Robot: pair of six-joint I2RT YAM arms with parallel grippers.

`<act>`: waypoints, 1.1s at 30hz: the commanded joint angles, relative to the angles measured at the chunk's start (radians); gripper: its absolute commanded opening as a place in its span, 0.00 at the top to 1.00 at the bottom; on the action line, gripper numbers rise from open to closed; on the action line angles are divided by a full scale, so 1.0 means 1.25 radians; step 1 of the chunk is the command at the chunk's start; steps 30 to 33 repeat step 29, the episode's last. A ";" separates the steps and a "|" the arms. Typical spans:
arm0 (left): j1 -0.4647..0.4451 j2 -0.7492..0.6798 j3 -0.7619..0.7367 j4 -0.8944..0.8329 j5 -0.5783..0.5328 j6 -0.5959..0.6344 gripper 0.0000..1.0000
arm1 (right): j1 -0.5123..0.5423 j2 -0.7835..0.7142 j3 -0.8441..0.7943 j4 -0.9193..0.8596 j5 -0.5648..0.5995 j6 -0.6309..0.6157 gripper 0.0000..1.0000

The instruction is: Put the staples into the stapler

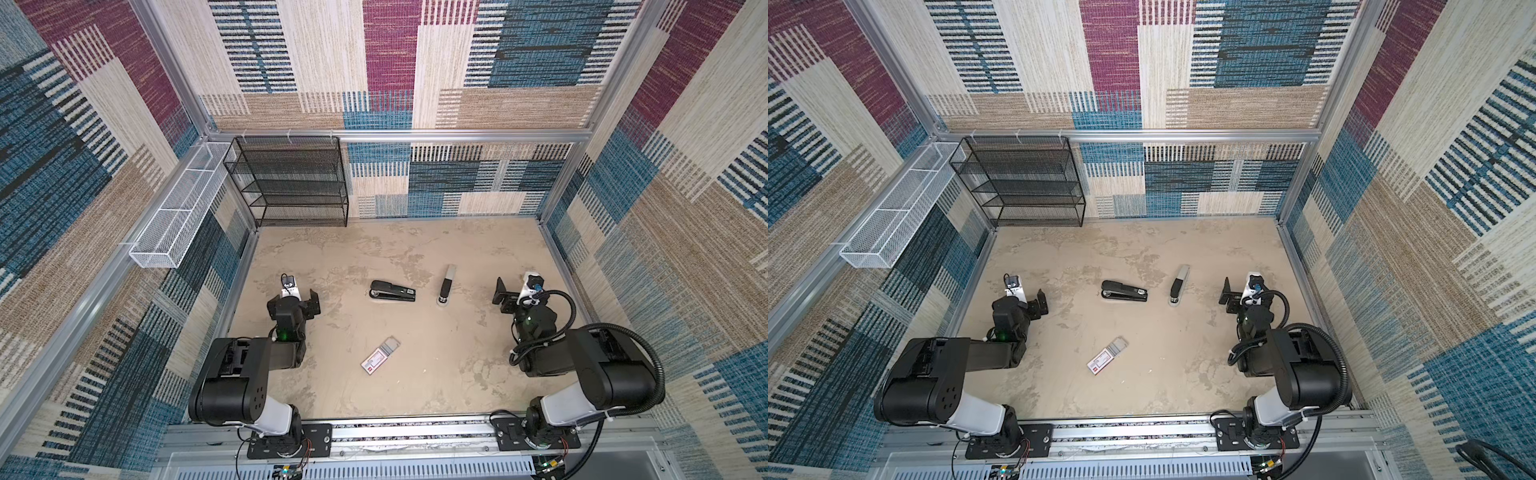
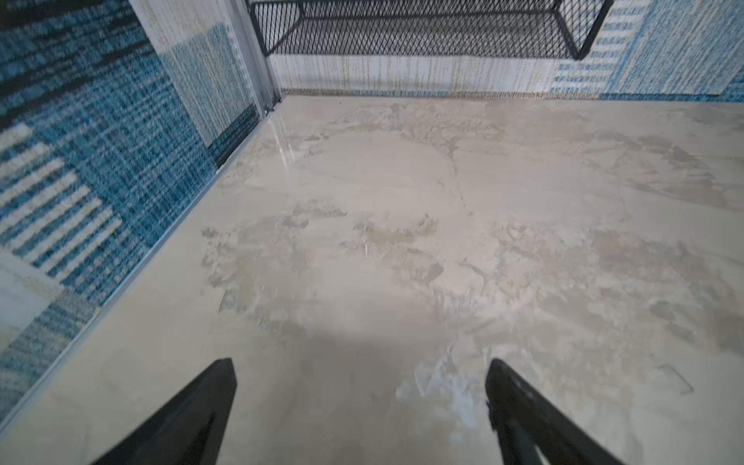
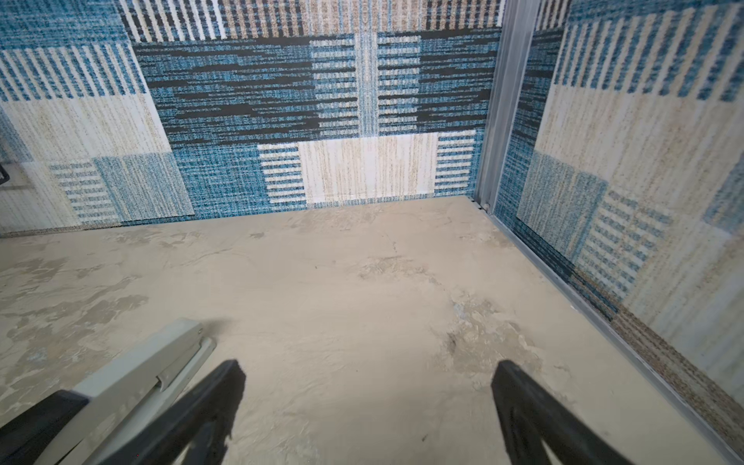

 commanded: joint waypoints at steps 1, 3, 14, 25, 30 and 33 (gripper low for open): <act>0.005 0.023 0.106 -0.083 0.060 0.010 0.01 | 0.004 0.008 0.015 0.013 0.006 -0.003 0.00; 0.003 0.004 0.077 -0.078 0.056 -0.004 0.01 | 0.004 0.011 0.014 0.021 0.007 -0.005 0.00; -0.004 0.013 0.083 -0.067 0.092 0.024 0.00 | 0.003 0.011 0.021 0.005 0.004 0.000 0.00; 0.004 0.023 0.097 -0.078 0.116 0.025 0.01 | 0.003 0.007 0.014 0.014 0.003 -0.001 0.00; 0.004 0.025 0.098 -0.078 0.119 0.025 0.01 | 0.003 0.007 0.014 0.015 0.003 -0.002 0.00; 0.004 0.025 0.098 -0.078 0.119 0.025 0.01 | 0.003 0.007 0.014 0.015 0.003 -0.002 0.00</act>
